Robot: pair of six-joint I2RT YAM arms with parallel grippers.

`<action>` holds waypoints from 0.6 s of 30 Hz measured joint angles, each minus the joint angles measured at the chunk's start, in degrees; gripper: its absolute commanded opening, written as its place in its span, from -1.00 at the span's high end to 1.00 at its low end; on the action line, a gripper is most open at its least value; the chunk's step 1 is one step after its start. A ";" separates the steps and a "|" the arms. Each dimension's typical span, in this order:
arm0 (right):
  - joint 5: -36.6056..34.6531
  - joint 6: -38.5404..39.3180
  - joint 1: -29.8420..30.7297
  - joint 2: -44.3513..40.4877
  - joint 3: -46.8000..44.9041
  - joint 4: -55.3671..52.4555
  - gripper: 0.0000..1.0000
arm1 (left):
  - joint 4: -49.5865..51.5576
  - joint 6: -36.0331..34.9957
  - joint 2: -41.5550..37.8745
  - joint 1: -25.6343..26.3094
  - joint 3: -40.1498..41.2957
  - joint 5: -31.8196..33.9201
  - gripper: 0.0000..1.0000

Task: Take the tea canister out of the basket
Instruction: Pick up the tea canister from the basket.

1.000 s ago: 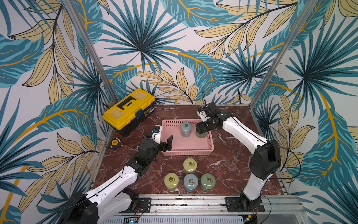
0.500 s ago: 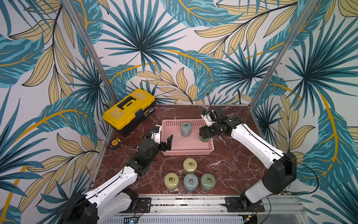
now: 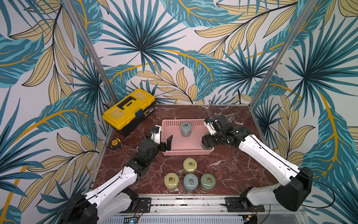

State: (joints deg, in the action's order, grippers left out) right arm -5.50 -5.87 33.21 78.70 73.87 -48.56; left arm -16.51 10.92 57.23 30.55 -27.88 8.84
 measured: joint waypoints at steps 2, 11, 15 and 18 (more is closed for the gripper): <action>-0.52 -0.83 1.03 -1.11 -1.14 -0.09 0.01 | 0.00 0.00 0.00 -0.02 0.02 0.07 -1.00; -2.60 -4.61 5.92 -4.17 -5.09 -1.09 0.01 | -0.02 0.00 -0.02 0.00 0.15 0.28 -1.00; -3.17 -6.45 7.58 -5.27 -6.95 -1.16 0.02 | -0.02 0.00 -0.02 0.00 0.24 0.35 -1.00; -3.43 -7.82 8.48 -5.70 -8.09 -1.18 0.02 | -0.02 -0.02 -0.02 0.00 0.24 0.33 -1.00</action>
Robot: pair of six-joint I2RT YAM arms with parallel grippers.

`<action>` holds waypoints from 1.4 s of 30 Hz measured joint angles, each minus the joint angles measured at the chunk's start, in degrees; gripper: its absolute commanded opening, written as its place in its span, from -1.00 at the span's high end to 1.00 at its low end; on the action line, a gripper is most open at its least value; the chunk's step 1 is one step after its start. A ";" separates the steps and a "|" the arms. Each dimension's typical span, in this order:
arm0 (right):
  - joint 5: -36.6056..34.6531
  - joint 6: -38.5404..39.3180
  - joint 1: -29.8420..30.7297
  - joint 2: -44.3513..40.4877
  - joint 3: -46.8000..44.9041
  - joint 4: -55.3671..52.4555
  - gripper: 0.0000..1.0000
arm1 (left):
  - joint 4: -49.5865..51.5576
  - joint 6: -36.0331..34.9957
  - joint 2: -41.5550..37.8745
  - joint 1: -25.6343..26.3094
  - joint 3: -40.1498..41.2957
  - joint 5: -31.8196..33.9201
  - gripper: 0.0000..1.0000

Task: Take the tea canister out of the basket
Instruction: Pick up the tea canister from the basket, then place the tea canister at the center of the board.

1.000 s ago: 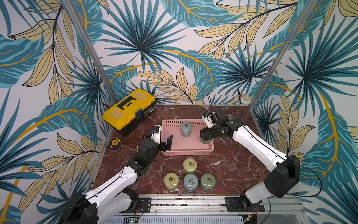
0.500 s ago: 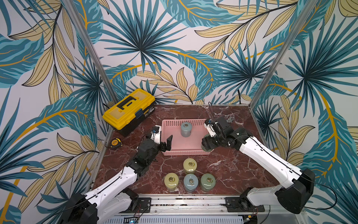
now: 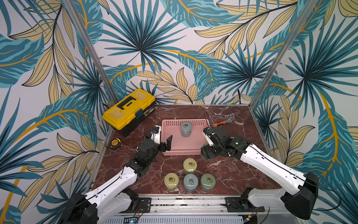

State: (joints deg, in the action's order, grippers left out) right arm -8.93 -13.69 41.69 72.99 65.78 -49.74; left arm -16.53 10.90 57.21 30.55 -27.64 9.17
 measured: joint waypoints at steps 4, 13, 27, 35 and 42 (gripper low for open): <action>-0.42 -1.60 0.90 -0.31 -1.92 0.11 0.02 | 0.00 0.00 0.00 -0.02 0.00 0.02 -1.00; -0.50 -4.81 1.77 -0.63 -6.88 2.23 0.02 | 0.00 0.00 0.00 0.00 0.00 0.02 -1.00; -0.24 -9.27 3.21 -0.68 -12.57 7.72 0.02 | -0.02 0.00 0.00 0.00 0.00 0.02 -1.00; -0.20 -10.80 3.74 -0.11 -13.79 9.92 0.02 | 0.00 0.00 0.00 -0.02 0.00 0.02 -1.00; -0.28 -11.65 3.74 1.07 -14.80 11.47 0.02 | 0.00 0.00 0.00 -0.02 0.00 0.02 -1.00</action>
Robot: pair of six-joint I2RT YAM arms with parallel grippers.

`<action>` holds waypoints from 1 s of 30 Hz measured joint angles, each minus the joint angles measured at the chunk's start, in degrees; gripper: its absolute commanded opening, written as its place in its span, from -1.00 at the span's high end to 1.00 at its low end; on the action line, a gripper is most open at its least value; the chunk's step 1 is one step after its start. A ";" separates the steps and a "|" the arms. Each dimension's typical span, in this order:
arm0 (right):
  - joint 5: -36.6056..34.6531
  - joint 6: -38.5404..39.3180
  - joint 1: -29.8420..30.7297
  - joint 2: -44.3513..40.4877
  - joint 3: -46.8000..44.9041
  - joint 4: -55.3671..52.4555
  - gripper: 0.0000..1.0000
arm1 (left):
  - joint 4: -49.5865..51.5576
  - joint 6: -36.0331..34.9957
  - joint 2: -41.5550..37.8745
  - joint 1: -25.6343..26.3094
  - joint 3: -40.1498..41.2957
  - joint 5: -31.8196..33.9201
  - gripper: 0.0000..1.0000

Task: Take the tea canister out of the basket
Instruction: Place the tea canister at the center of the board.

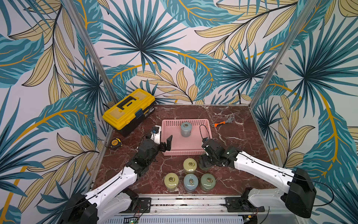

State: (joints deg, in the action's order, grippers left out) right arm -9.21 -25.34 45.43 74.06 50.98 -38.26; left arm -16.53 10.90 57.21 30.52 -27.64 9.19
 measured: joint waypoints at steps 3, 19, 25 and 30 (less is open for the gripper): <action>0.02 -0.28 0.00 0.52 -0.63 0.87 0.02 | 0.00 0.00 0.00 0.02 0.00 0.00 -1.00; -0.02 -2.12 2.10 2.60 -3.13 3.78 0.02 | 0.00 0.02 0.00 0.02 0.00 0.00 -1.00; -0.42 -2.73 2.40 2.69 -3.91 4.50 -0.05 | 0.00 0.00 0.00 0.00 0.00 0.00 -1.00; -1.05 -3.06 2.73 2.67 -4.22 5.18 -0.42 | 0.00 0.00 0.00 0.00 0.00 0.00 -1.00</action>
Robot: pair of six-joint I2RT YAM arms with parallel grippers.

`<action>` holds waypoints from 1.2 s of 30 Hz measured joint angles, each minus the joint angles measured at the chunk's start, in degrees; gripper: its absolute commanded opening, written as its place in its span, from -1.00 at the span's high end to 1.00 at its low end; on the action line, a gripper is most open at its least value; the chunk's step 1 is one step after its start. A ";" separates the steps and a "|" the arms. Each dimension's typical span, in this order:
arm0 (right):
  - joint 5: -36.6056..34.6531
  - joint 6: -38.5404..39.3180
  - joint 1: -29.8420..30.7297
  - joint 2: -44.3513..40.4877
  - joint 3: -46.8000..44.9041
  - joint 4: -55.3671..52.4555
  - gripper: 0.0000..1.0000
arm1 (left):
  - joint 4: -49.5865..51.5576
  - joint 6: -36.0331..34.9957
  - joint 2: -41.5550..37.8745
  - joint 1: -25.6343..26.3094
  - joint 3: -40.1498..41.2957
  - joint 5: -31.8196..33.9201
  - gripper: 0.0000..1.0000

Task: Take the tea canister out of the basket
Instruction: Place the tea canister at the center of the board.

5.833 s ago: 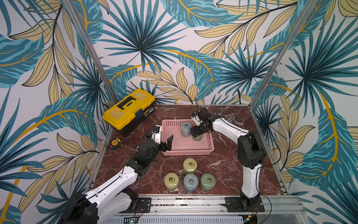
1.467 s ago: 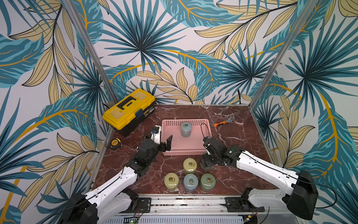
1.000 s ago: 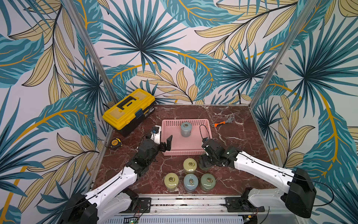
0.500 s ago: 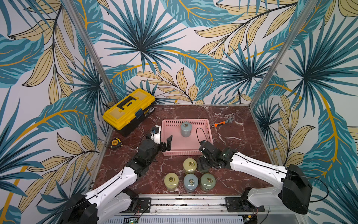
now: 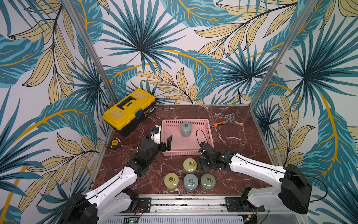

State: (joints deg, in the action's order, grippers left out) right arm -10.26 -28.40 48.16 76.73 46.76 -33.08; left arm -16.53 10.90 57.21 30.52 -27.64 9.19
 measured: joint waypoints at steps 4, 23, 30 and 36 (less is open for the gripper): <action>-0.44 -0.37 0.28 -0.02 -0.02 0.00 -0.66 | 0.00 0.00 0.00 0.02 0.00 0.00 -1.00; -2.10 -1.11 0.66 -3.98 0.66 -2.80 -0.99 | 0.00 0.00 0.00 0.02 0.00 0.00 -1.00; -3.67 0.22 0.66 -4.72 3.72 -4.09 -0.99 | 0.04 -0.11 0.00 0.02 0.00 -0.07 -1.00; -5.16 2.95 0.26 -4.90 7.08 -4.72 -0.99 | 1.18 -0.28 0.07 0.00 -0.07 -1.66 -1.00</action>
State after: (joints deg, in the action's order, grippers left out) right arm -15.42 -25.45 48.42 71.83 53.84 -37.80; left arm -15.35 10.61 57.28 30.52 -27.70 7.53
